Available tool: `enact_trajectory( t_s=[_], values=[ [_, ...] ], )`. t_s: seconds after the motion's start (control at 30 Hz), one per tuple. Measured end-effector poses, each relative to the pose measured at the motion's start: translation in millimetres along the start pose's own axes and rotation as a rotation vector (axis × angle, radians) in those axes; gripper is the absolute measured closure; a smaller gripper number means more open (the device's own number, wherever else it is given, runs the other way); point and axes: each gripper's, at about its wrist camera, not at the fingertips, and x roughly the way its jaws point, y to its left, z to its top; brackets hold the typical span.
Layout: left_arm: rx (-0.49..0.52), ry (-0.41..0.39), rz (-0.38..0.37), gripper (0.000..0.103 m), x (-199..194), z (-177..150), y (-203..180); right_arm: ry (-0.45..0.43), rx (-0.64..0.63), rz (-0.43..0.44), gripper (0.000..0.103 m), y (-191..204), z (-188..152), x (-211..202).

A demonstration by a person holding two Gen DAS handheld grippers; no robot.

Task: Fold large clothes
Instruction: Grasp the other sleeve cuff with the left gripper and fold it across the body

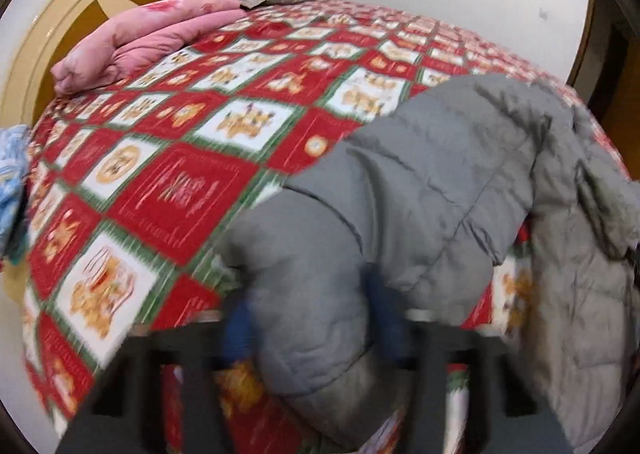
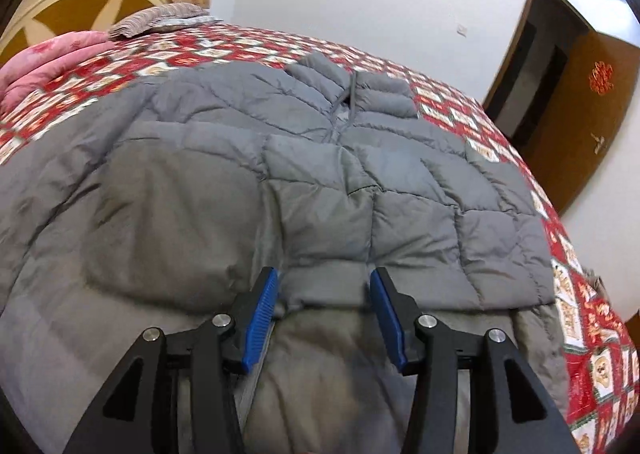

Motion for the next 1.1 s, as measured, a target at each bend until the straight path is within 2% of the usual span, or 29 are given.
enact_trajectory(
  t_s=[0.1, 0.23, 0.37, 0.5, 0.63, 0.77, 0.93, 0.97, 1.03, 1.07, 1.1],
  values=[
    [0.009, -0.022, 0.035, 0.087, -2.4, 22.9, 7.8, -0.017, 0.008, 0.016, 0.051, -9.1, -6.7, -15.0],
    [0.035, -0.154, 0.160, 0.088, -25.9, 68.4, 9.2, -0.029, 0.041, -0.007, 0.051, -30.3, -15.7, -25.2],
    [0.076, -0.266, 0.164, 0.089, -60.1, 102.3, -12.4, -0.023, 0.064, -0.043, 0.051, -49.4, -23.8, -24.2],
    [0.179, -0.401, 0.119, 0.089, -105.6, 122.0, -72.6, -0.021, 0.111, -0.059, 0.051, -65.1, -25.8, -22.8],
    [0.306, -0.484, -0.003, 0.089, -144.8, 118.0, -155.3, -0.005, 0.148, -0.047, 0.051, -71.0, -32.3, -17.2],
    [0.432, -0.475, -0.100, 0.089, -147.7, 95.7, -227.9, 0.022, 0.189, -0.029, 0.050, -75.5, -43.0, -9.3],
    [0.556, -0.417, -0.179, 0.089, -121.5, 63.0, -290.8, 0.041, 0.270, 0.013, 0.041, -89.0, -50.6, -6.2],
    [0.574, -0.404, -0.189, 0.088, -117.8, 58.1, -300.0, 0.045, 0.290, 0.021, 0.040, -92.0, -52.4, -5.2],
    [0.600, -0.374, -0.195, 0.079, -109.8, 46.2, -313.5, 0.047, 0.312, 0.033, 0.040, -94.8, -54.1, -3.6],
    [0.602, -0.364, -0.192, 0.066, -107.1, 42.7, -318.1, 0.048, 0.313, 0.038, 0.040, -94.8, -54.5, -3.2],
    [0.605, -0.355, -0.188, 0.037, -102.5, 39.0, -320.0, 0.050, 0.311, 0.036, 0.039, -94.0, -54.6, -2.7]
  ],
)
